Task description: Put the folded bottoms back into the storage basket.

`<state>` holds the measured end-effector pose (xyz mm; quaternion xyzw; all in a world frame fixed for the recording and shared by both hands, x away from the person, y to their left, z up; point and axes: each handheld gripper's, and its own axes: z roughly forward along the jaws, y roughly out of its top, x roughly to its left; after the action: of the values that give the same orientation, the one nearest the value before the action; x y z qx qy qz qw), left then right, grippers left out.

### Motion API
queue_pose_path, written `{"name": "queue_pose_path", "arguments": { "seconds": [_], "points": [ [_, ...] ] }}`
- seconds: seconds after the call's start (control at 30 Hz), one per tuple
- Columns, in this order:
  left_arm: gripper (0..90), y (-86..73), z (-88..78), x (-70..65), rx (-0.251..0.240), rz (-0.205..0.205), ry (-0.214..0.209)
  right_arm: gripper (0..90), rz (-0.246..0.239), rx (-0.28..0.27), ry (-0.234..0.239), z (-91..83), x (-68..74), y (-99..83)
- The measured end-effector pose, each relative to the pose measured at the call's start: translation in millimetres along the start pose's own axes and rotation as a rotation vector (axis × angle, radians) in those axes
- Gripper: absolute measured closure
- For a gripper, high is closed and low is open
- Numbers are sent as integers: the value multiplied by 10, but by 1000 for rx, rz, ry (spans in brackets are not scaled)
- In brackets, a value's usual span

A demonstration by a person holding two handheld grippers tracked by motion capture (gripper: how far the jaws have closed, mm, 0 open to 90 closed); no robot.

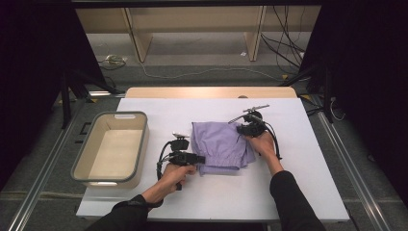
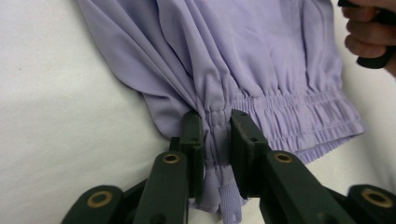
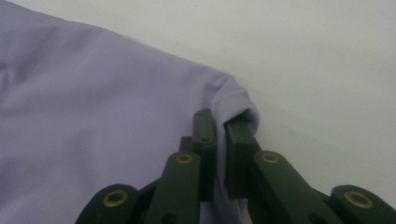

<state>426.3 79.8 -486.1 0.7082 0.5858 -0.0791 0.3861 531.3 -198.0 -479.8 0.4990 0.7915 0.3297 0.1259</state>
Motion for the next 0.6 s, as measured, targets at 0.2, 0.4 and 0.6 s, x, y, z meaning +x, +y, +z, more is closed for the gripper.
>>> {"name": "queue_pose_path", "arguments": {
  "seconds": [0.2,0.4,0.6],
  "points": [
    [773,16,-97,-23,-18,3,-36,863,5,-18,8,-69,24,35],
    [776,41,-254,-30,-33,24,-64,865,9,-35,33,-143,68,84],
    [776,42,-373,-2,-40,21,-85,866,11,-58,66,-239,160,163]
  ]
}}
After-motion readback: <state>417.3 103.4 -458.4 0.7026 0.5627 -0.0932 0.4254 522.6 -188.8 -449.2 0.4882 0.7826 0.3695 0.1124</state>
